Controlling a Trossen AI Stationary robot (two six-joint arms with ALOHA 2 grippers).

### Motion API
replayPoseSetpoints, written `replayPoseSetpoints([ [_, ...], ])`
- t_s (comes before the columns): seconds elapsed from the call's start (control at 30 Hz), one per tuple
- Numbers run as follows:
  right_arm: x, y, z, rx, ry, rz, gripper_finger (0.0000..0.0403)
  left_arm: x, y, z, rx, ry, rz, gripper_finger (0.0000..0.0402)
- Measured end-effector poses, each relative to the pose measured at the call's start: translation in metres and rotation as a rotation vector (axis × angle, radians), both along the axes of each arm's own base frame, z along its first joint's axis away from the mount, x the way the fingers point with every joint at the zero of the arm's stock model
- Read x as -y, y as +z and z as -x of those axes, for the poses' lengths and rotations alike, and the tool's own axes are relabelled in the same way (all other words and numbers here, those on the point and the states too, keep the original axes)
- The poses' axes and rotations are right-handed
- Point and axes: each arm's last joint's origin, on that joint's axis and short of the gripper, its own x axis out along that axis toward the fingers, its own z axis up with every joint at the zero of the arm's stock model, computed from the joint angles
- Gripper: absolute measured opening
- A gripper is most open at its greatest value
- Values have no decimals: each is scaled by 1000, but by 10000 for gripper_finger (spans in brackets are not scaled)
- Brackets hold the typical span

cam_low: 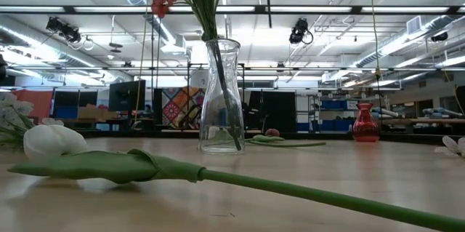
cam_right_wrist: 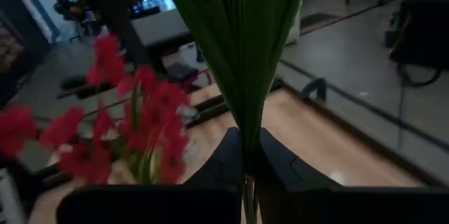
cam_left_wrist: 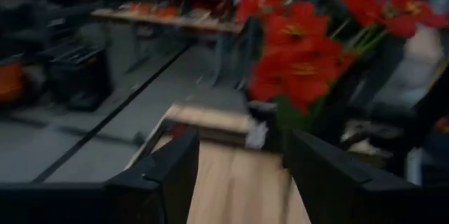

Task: Sort flowers into vase by color
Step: Put the red flowers into the transparent vase

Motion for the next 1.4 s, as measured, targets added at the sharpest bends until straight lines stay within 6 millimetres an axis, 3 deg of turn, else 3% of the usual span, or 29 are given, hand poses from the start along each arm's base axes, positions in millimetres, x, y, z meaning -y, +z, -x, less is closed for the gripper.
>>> replayPoseSetpoints([
  [0.2, -29, -36, 1, 178, 155, -17, 21, 7, -20, 18, -56, 66, 31, 213],
  [0.37, -35, -60, 6, 246, 197, 1, 21, 10, -50, 35, -30, 127, 101, 207],
  [0.6, -41, -73, -17, 275, 274, 14, 21, 14, -84, 54, -69, 171, 135, 205],
  [0.97, -43, -104, -42, 156, 272, 55, 30, 29, -98, 57, -191, 119, 195, 167],
  [1.1, -43, -105, -42, 150, 273, 30, 65, 33, -99, 57, -203, 102, 191, 158],
  [1.4, -39, -107, -32, 25, 234, -26, 193, 33, -101, 58, -220, 140, 196, 158],
])
